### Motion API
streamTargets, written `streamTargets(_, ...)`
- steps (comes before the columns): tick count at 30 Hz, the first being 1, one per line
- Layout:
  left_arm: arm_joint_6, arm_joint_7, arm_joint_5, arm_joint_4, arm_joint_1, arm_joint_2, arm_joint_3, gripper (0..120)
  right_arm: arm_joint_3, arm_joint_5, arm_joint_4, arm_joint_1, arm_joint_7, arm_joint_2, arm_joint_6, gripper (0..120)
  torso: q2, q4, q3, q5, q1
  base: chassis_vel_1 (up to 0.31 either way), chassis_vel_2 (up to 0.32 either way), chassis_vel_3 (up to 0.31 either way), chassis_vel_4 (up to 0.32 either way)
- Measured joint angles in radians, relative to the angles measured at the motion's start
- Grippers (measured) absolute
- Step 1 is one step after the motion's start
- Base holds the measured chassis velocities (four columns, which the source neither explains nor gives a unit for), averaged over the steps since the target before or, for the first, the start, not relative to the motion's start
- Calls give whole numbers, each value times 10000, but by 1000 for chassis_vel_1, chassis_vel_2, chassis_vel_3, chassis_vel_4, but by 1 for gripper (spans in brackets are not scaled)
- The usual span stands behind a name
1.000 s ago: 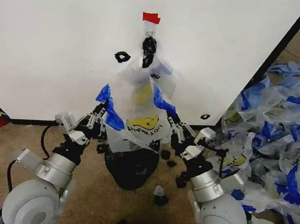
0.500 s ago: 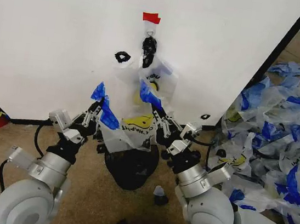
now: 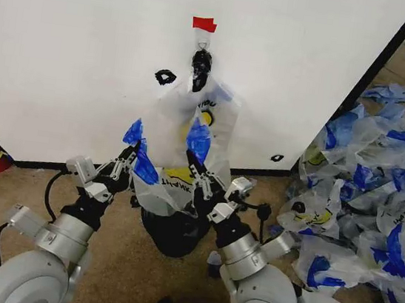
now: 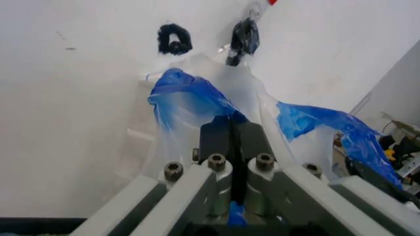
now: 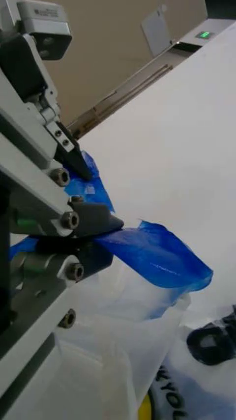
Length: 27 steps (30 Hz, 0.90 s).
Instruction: Pick up the garbage bag from the wall and place it over the trash bin.
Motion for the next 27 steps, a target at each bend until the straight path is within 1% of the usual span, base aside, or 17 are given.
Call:
streamTargets(6, -9, 3, 85, 214, -6, -41, 29, 0, -251, -104, -503, 151, -4, 475, 83, 0, 0, -1, 0, 0, 0, 0, 0, 0, 0)
streamTargets(11, -14, 8, 115, 379, -90, -50, 117, 0, -787, -253, -977, 476, 50, 1065, 166, 0, 0, 0, 0, 0, 0, 0, 0, 0, 0)
streamTargets(13, -14, 8, 115, 391, -103, -54, 121, 0, -839, -263, -1015, 517, 54, 1119, 166, 0, 0, 0, 0, 0, 0, 0, 0, 0, 0)
streamTargets(17, -25, 15, 151, 453, -121, -101, 136, 0, -1201, -364, -1386, 781, 96, 1589, 212, 0, 0, 0, 0, 0, 0, 0, 0, 0, 0)
streamTargets(24, -52, 31, 195, 484, -61, -129, 123, 0, -1385, -511, -1888, 837, 79, 2016, 363, 0, 0, 0, 0, 1, 0, 0, 0, 0, 0)
streamTargets(27, -56, 36, 201, 492, -58, -135, 124, 0, -1423, -568, -2007, 834, 71, 2085, 425, 0, 0, 1, 0, 1, 0, 0, 0, 0, 0)
